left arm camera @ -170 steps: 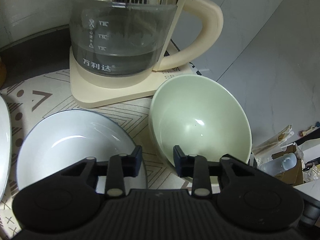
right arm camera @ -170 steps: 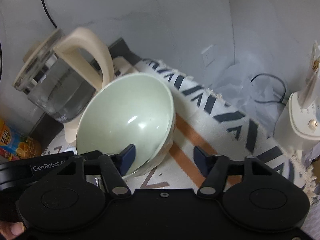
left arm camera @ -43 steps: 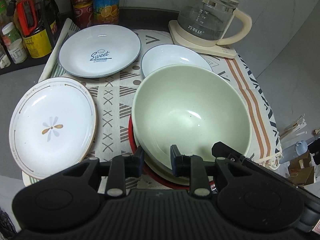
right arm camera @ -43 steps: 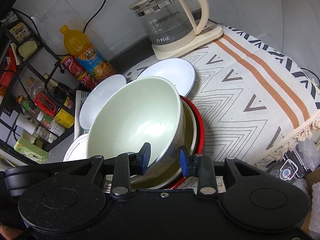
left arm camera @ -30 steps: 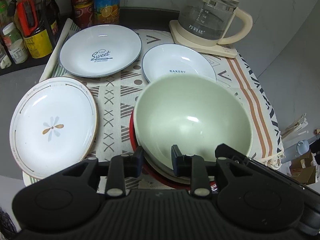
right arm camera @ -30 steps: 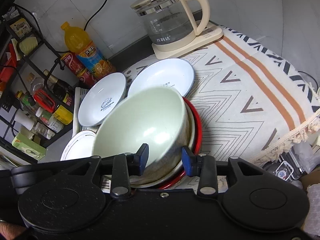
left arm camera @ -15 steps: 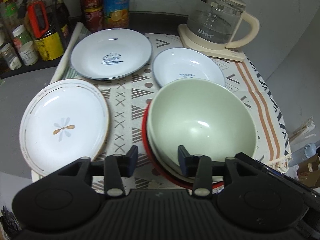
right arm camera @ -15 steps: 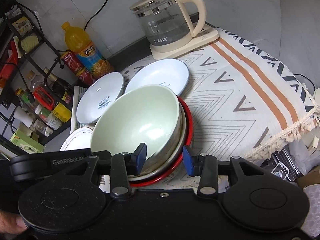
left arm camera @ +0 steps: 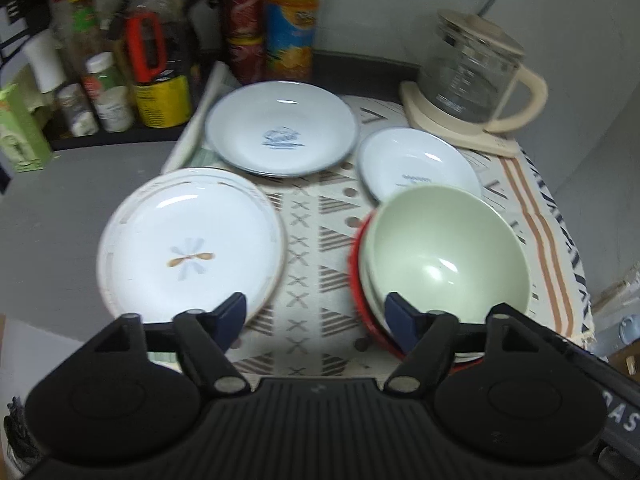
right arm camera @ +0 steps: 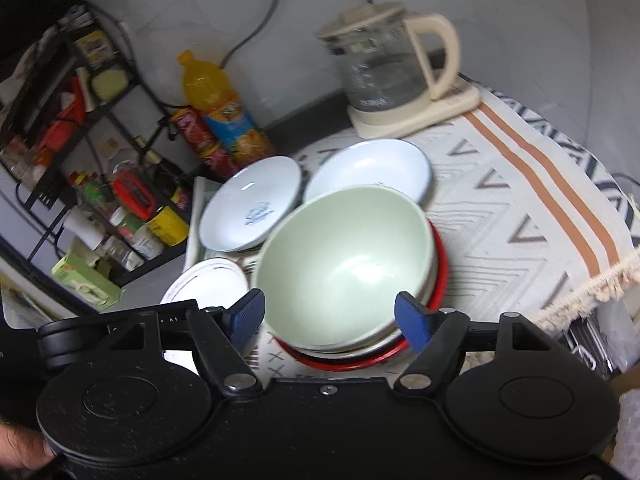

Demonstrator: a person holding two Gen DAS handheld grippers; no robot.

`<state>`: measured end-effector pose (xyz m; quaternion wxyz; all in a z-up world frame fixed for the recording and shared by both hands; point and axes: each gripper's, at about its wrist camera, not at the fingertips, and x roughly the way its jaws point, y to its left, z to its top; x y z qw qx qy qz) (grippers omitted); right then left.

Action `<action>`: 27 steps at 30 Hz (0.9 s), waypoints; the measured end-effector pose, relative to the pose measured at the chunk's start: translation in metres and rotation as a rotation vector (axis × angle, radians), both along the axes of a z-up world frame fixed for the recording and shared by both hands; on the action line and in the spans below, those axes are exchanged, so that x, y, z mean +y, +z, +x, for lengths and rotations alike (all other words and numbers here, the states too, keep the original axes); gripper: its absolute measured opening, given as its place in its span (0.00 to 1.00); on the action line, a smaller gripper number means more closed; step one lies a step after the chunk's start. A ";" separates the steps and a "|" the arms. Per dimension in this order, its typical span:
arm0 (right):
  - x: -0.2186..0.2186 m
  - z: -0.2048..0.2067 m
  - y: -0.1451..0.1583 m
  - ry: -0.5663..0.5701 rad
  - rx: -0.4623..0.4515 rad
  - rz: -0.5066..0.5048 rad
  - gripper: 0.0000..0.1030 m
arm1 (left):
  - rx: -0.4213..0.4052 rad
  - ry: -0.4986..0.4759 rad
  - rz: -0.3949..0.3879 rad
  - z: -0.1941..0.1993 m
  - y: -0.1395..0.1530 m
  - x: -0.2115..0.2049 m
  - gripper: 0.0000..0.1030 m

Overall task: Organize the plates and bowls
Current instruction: 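Withdraw the right gripper from the bowl stack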

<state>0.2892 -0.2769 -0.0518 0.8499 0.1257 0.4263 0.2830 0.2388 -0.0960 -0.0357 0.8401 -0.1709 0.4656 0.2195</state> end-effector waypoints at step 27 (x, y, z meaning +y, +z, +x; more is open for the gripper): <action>0.098 -0.005 0.023 0.203 -0.037 -0.017 0.92 | -0.017 0.265 -0.036 -0.069 0.005 0.105 0.85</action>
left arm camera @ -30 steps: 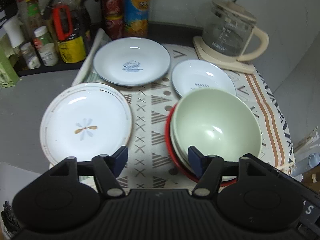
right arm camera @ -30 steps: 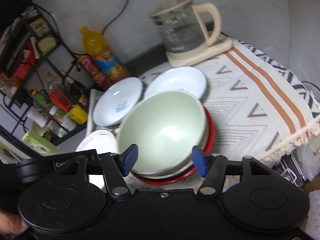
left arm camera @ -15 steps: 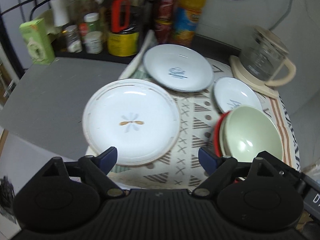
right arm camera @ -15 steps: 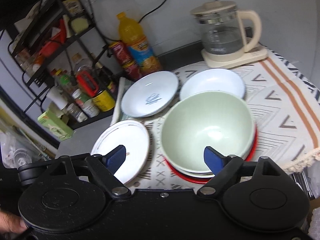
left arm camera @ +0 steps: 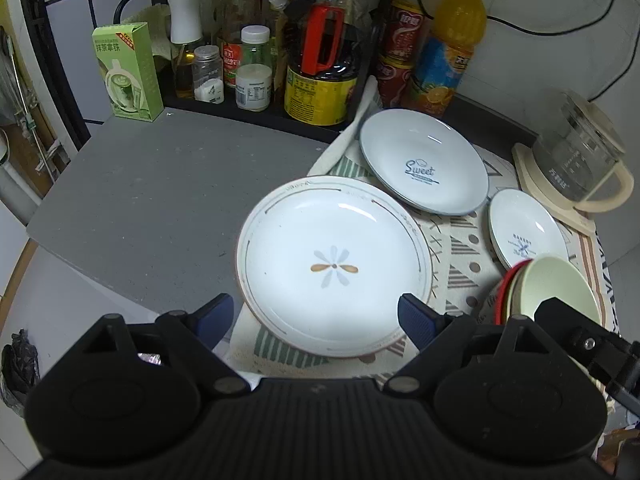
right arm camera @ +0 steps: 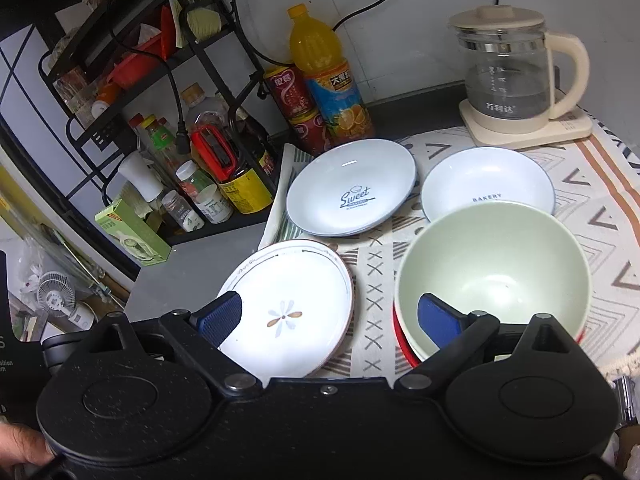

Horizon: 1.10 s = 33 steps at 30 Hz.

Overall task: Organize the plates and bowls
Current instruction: 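Withdraw the right gripper from the bowl stack, then move both grippers to the rim of the white Sweet Bakery plate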

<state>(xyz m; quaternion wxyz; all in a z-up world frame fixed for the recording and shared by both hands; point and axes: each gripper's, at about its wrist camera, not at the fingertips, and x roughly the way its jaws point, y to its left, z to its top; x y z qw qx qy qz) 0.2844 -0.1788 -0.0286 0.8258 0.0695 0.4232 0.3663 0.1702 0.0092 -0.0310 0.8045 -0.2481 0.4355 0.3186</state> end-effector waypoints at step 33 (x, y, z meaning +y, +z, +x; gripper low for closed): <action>0.094 0.116 -0.028 -0.147 0.073 -0.092 0.84 | -0.052 -0.117 -0.107 0.134 -0.031 0.114 0.85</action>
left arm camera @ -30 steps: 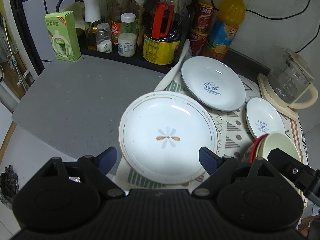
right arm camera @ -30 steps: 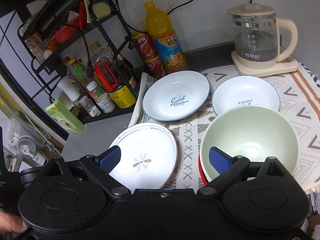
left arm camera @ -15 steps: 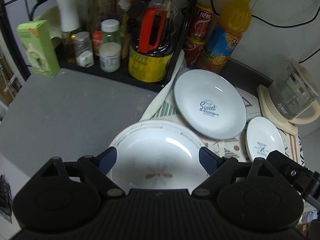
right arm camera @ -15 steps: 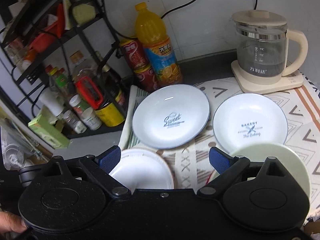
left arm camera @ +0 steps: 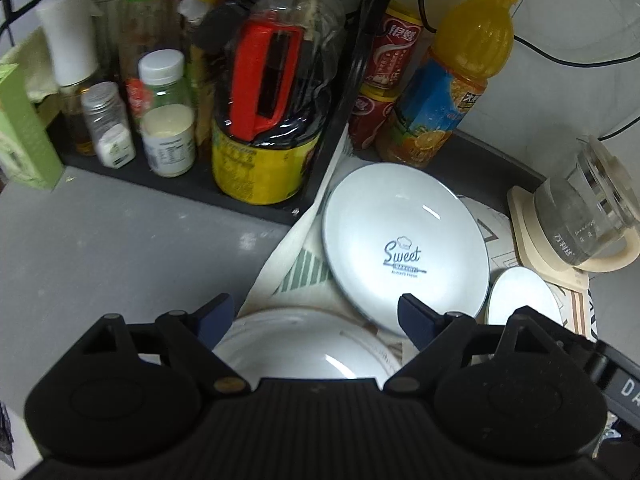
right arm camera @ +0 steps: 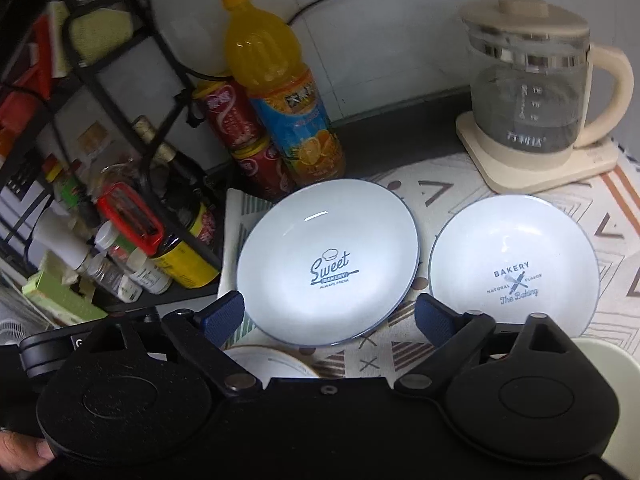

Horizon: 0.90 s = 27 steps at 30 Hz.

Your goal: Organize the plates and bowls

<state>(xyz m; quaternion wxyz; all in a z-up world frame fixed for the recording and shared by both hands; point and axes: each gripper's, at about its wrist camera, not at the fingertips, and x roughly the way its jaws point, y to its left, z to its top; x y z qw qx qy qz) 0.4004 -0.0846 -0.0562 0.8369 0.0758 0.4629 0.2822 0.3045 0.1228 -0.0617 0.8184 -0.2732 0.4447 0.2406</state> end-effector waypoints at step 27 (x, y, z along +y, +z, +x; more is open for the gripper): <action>0.060 0.059 -0.066 -0.166 0.242 -0.132 0.44 | 0.071 -0.126 -0.153 0.072 -0.086 0.041 0.49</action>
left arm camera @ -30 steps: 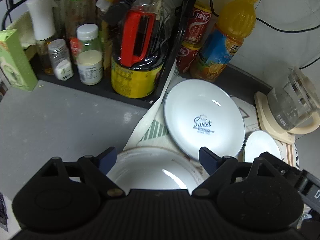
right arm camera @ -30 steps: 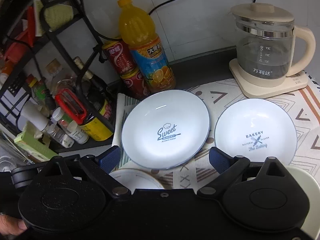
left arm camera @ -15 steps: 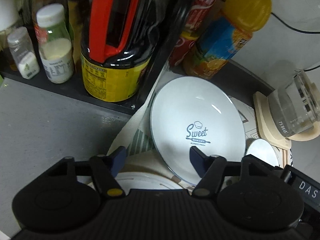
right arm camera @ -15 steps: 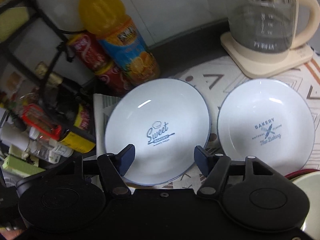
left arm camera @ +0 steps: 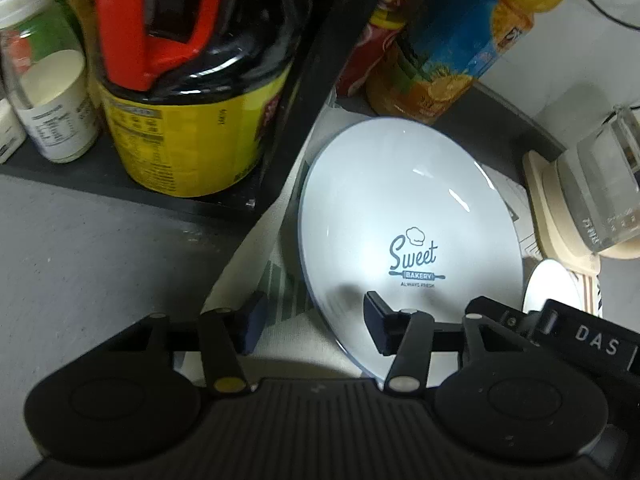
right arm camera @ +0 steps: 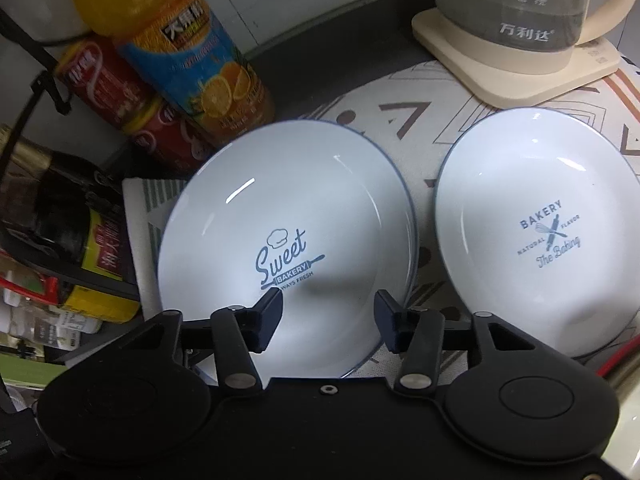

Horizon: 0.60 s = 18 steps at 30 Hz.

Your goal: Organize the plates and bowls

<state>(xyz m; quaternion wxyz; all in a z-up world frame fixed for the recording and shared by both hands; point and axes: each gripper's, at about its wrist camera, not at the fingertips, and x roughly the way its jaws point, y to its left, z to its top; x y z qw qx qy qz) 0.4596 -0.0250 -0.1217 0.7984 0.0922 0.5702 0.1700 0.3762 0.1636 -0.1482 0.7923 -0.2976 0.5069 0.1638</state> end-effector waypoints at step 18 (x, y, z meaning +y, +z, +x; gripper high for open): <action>-0.011 -0.005 0.000 -0.152 -0.010 -0.039 0.44 | -0.008 -0.090 0.013 0.018 -0.013 -0.004 0.27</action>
